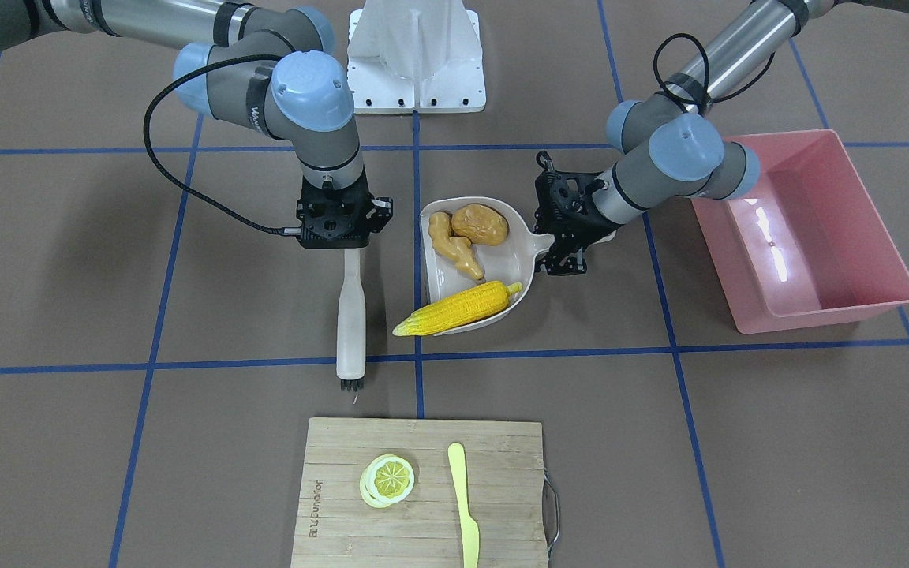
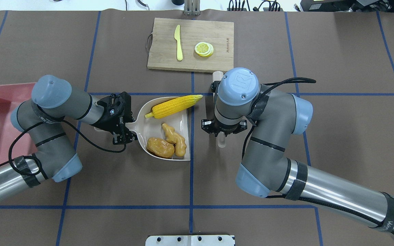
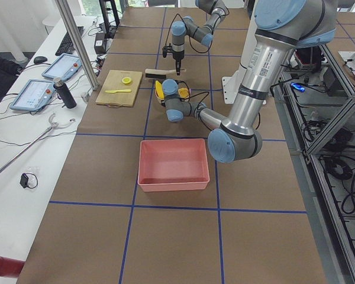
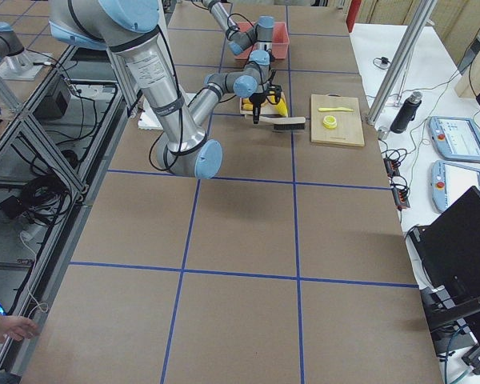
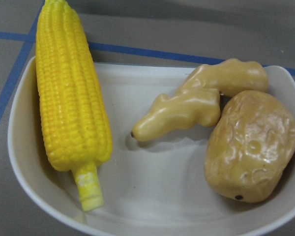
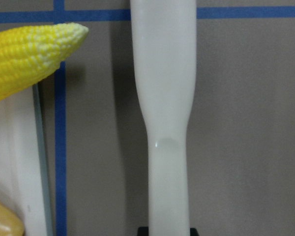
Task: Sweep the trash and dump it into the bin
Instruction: 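Lift the brush out of the dustpan with the right gripper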
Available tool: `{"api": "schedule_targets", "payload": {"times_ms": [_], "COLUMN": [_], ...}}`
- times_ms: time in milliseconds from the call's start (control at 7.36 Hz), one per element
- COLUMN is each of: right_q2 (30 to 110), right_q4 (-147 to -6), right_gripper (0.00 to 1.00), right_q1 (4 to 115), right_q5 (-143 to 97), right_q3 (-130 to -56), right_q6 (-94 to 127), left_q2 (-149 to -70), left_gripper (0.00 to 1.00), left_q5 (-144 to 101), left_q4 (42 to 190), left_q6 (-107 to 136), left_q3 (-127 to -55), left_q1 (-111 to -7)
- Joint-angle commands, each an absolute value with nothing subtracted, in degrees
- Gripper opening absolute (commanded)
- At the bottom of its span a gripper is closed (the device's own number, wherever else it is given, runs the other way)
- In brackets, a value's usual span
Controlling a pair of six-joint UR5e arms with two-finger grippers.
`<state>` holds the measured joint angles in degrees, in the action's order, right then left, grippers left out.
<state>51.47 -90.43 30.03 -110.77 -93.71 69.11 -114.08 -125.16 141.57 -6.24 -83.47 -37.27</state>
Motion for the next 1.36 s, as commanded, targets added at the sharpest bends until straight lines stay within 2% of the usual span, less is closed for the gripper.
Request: {"api": "schedule_targets", "payload": {"times_ms": [0, 679, 815, 951, 1087, 1223], "right_q2": [48.9, 44.9, 47.3, 50.8, 55.0, 58.4], "right_q4": [-89.9, -92.9, -93.2, -94.1, -97.3, -98.7], "right_gripper": [0.0, 0.0, 0.0, 0.0, 0.0, 0.0], "right_q1": [28.6, 25.1, 25.9, 27.4, 29.4, 31.5], "right_q5": [-113.4, -114.3, -115.8, -116.6, -116.6, -116.6], "right_q3": [-93.8, -95.4, -97.6, -100.5, -104.6, -107.3], "right_q6": [72.9, 78.0, 77.0, 74.8, 70.6, 68.3], "left_q2": [-114.1, -114.0, -114.0, -113.9, -113.9, -113.9], "left_gripper": [0.31, 0.3, 0.29, 0.13, 0.0, 0.0], "left_q5": [-125.2, -125.2, -125.2, -125.2, -125.2, -125.2], "left_q4": [141.4, 141.4, 141.4, 141.4, 141.5, 141.4], "left_q6": [-6.2, -6.2, -6.2, -5.8, -4.9, -4.9], "left_q3": [-83.5, -83.5, -83.5, -83.6, -83.7, -83.8], "left_q1": [-37.3, -37.2, -37.2, -37.3, -37.2, -37.2]}}
